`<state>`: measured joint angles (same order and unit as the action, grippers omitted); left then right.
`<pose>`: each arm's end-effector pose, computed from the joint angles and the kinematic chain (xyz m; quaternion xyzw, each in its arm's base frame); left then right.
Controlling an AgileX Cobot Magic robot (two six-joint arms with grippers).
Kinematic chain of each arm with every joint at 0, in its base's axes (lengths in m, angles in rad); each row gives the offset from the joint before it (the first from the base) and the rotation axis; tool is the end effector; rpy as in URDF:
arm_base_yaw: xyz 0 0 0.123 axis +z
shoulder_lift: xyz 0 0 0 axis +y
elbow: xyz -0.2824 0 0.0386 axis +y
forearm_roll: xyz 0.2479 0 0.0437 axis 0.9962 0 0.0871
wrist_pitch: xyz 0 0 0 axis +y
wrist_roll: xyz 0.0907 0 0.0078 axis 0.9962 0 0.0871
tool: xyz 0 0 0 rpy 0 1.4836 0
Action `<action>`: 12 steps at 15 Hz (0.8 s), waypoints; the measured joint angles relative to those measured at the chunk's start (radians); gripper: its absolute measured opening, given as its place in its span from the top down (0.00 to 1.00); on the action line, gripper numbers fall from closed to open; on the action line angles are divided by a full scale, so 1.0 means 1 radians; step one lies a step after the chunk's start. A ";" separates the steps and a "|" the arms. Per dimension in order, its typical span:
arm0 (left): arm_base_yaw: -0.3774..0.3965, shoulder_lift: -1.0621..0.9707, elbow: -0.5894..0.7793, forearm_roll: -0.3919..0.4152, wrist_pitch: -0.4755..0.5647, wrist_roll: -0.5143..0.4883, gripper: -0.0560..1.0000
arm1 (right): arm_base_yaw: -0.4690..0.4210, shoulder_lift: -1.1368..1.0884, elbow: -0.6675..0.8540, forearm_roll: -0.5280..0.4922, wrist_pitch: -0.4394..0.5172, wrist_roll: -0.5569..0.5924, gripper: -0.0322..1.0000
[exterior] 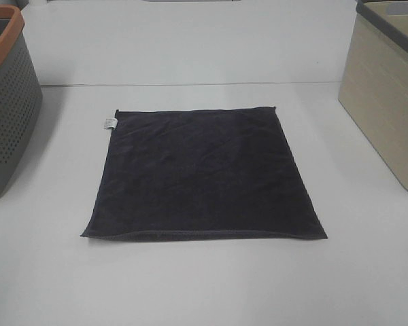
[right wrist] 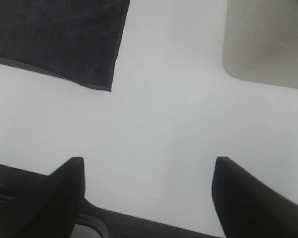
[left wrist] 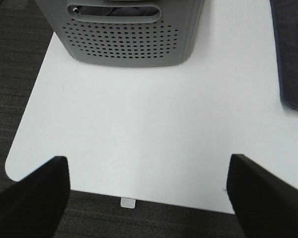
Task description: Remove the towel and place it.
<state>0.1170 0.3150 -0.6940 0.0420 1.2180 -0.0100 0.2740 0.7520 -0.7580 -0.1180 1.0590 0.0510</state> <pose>0.0234 0.0064 0.3173 -0.0594 0.9152 0.0422 0.3964 0.1175 0.0233 0.3149 -0.1182 0.9457 -0.0088 0.3028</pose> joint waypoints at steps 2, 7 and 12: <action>0.000 -0.090 0.047 -0.004 0.001 0.000 0.18 | 0.000 -0.086 0.081 0.001 -0.026 0.000 0.28; 0.000 -0.293 0.124 -0.026 0.001 0.000 0.18 | 0.000 -0.283 0.227 0.001 -0.052 0.000 0.28; 0.000 -0.320 0.131 -0.026 -0.013 0.000 0.18 | 0.000 -0.398 0.253 0.001 -0.025 -0.010 0.28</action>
<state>0.1170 -0.0050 -0.5630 0.0160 1.2050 -0.0100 0.2740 0.3540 -0.5050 -0.1170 1.0340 0.0410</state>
